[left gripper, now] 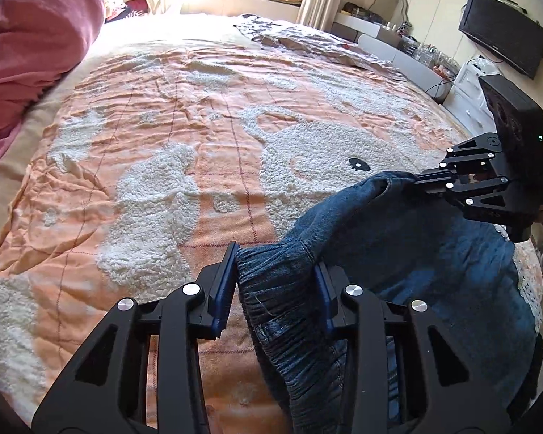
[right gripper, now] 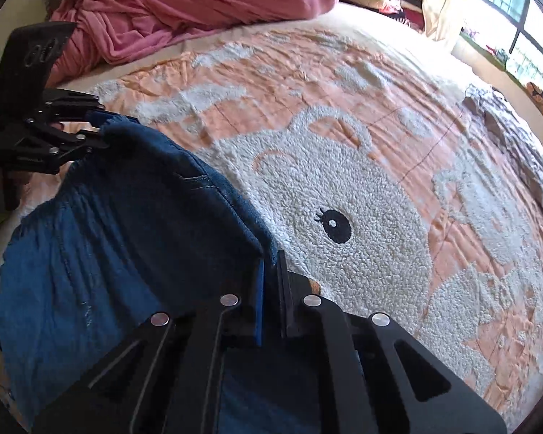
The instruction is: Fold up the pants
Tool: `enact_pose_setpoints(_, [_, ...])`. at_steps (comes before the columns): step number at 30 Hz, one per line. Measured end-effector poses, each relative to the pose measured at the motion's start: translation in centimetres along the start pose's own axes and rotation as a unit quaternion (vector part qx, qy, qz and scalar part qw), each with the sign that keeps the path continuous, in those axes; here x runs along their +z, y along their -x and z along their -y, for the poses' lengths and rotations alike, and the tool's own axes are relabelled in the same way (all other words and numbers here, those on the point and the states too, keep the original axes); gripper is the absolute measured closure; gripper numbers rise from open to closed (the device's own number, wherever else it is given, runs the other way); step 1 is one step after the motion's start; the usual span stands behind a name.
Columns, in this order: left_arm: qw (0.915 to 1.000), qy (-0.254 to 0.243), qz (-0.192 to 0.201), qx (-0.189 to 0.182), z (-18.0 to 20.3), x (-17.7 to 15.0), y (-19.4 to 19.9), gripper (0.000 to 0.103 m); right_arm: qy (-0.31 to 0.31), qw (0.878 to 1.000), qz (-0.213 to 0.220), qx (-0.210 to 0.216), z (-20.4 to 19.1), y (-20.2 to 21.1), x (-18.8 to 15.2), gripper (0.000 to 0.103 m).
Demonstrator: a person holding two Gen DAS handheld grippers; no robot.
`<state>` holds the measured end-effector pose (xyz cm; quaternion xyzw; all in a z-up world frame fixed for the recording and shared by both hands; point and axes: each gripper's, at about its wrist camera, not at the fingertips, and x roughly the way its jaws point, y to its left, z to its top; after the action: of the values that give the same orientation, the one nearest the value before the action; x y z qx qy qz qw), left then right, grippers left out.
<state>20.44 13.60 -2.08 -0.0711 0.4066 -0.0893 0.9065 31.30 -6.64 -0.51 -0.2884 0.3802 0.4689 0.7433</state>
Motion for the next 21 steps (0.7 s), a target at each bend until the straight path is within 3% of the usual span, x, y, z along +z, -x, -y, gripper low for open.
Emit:
enact_pose_setpoints(6, [0.9912, -0.104, 0.071, -0.04, 2.9, -1.3, 6.2, 0.074, 0.014, 0.996, 0.08, -0.033, -4.8, 9.1, -2.4, 0.098])
enact_pose_setpoints(10, [0.9807, -0.171, 0.078, -0.054, 5.4, -4.4, 9.5, 0.074, 0.018, 0.994, 0.099, -0.03, -9.9, 12.9, -6.6, 0.098])
enact_pose_setpoints(15, [0.9731, -0.215, 0.046, -0.069, 7.6, -10.1, 11.3, 0.074, 0.007, 0.997, 0.076, -0.001, -15.7, 12.9, -11.7, 0.098])
enact_pose_setpoints(21, [0.9709, -0.234, -0.007, -0.05, 8.4, -14.9, 10.3, 0.073, -0.05, 0.998, 0.033, 0.019, -19.2, 8.8, -16.3, 0.098])
